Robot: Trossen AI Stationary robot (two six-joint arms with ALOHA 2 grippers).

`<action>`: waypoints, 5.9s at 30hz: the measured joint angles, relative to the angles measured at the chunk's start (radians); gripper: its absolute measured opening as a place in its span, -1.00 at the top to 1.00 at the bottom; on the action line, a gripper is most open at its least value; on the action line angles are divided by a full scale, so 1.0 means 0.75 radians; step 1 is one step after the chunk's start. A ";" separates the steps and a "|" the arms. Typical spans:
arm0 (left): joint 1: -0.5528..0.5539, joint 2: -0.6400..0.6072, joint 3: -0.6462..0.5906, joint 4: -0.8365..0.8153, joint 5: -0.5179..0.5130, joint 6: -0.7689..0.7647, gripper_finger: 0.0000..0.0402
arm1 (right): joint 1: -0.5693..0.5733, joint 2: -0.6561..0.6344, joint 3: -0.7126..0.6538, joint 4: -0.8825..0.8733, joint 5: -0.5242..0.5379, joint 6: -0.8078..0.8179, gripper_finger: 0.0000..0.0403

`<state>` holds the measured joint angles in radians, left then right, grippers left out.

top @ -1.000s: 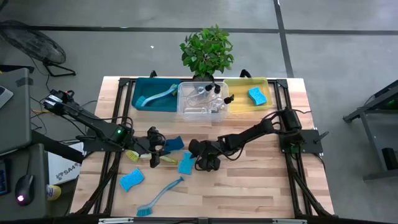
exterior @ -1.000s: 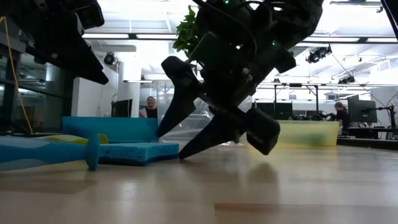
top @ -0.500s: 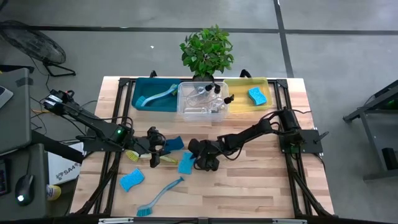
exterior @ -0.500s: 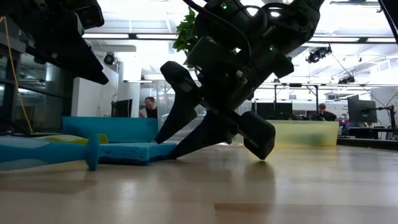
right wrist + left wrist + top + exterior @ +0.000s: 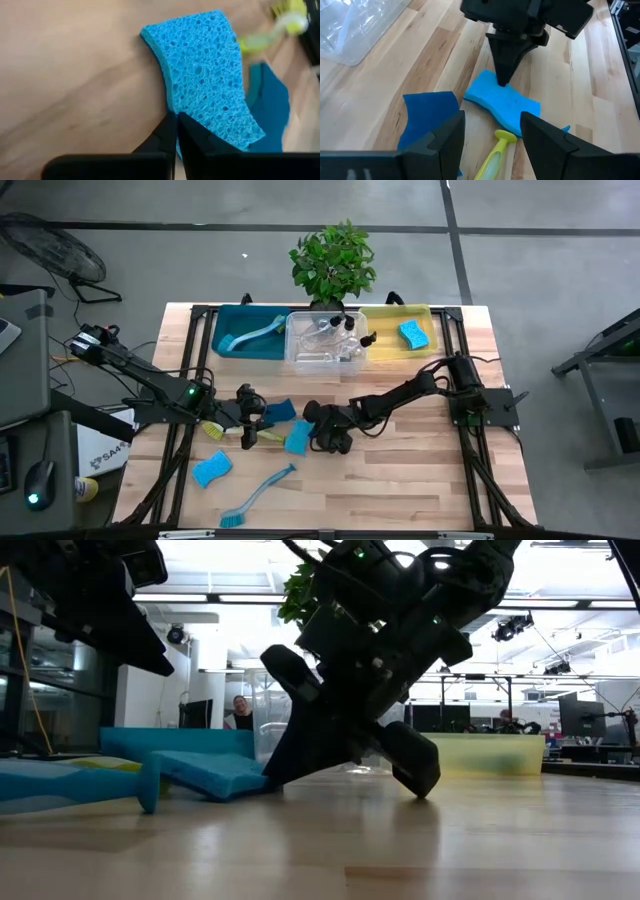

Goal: Pick & Place Kitchen Sink Supplies
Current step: Put the light blue sponge into the yellow bin, then put the light green dish brush into the blue bin

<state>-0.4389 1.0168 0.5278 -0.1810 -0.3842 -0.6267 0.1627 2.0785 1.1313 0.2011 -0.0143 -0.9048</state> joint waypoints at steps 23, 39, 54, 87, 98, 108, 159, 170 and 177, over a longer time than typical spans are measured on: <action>0.000 0.001 0.000 0.007 0.001 -0.009 0.06 | 0.191 -0.432 0.000 -0.770 0.711 0.935 1.00; 0.000 0.001 0.000 0.002 0.009 -0.009 0.06 | 0.111 -0.795 -0.001 -1.965 0.959 2.187 1.00; -0.001 0.001 0.000 -0.001 -0.036 -0.004 0.06 | -0.415 -0.924 -0.002 -2.078 0.855 2.398 1.00; 0.000 0.001 0.000 -0.001 -0.147 0.027 0.06 | -1.198 -0.933 -0.440 -1.131 0.533 1.834 0.99; 0.000 0.001 0.000 -0.001 -0.154 0.026 0.06 | -1.196 -0.933 -0.440 -1.127 0.539 1.828 0.56; 0.000 0.000 0.000 -0.001 -0.154 0.021 0.06 | -1.196 -0.933 -0.400 -1.171 0.512 1.711 0.25; -0.428 0.001 0.197 -0.809 0.016 -0.462 0.06 | -0.204 -1.538 -0.522 -1.688 0.703 2.140 0.24; -0.427 0.065 0.138 -0.792 -0.020 -0.253 0.06 | -0.016 -1.538 -0.613 -1.513 0.750 2.163 0.24; -0.427 0.224 0.129 -0.763 -0.008 -0.249 0.06 | 0.087 -1.544 -0.612 -1.421 0.826 2.154 0.24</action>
<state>-0.7593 1.1849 0.6243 -0.7529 -0.3899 -0.8134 0.2282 0.9203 0.6720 -0.8650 0.6051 0.7103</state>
